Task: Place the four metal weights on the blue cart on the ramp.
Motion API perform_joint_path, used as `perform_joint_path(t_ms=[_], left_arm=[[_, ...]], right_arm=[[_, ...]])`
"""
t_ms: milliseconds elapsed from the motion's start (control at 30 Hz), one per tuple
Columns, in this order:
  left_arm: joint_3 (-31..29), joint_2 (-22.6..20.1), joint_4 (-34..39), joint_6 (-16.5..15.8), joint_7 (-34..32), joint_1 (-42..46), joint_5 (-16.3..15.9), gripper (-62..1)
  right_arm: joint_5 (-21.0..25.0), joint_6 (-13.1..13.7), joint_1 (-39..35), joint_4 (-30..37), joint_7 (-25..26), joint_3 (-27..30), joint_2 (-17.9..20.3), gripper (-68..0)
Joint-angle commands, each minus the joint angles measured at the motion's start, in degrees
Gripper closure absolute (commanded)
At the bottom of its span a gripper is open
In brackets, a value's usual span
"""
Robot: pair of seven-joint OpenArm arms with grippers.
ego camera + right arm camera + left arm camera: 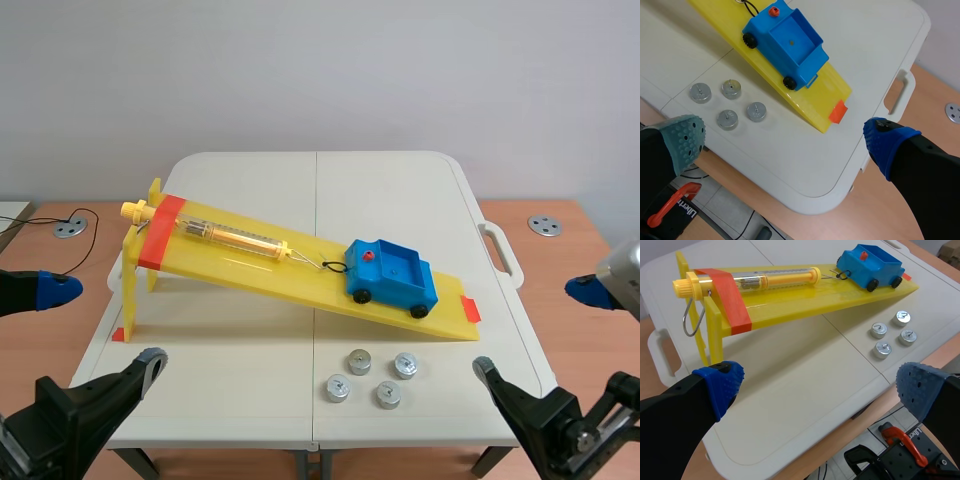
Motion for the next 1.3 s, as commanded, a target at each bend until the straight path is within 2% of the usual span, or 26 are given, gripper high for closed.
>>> perform_joint_path(t_ms=[0,400,900,1100,1133,1267], left_arm=[[-0.7,-0.8,4.3,-1.4,-8.8,1.6,-4.4,-62.3],[-0.7,-0.8,4.3,-1.4,-8.6,1.6,-4.4,-62.3],[-0.7,-0.8,4.3,-1.4,-2.2,1.6,-4.4,-62.3],[-0.7,1.4,4.3,-1.4,-2.0,1.6,-4.4,-62.3],[-0.7,1.8,4.3,-1.4,-2.0,1.6,-4.4,-61.3],[-0.7,3.5,4.3,-1.4,-1.9,1.6,-4.2,-41.2]], right_arm=[[2.8,-0.5,1.8,1.6,5.4,2.1,1.0,-66.1],[2.8,-0.5,1.8,1.6,5.4,2.1,1.0,-66.1],[2.8,-0.5,1.8,1.6,5.4,2.1,0.9,-66.1],[2.8,-0.5,1.8,1.6,5.4,2.0,0.9,-66.1],[2.8,-0.5,1.8,1.6,5.4,2.0,0.9,-66.1],[2.8,-0.4,1.8,1.6,5.3,2.0,0.9,-66.1]])
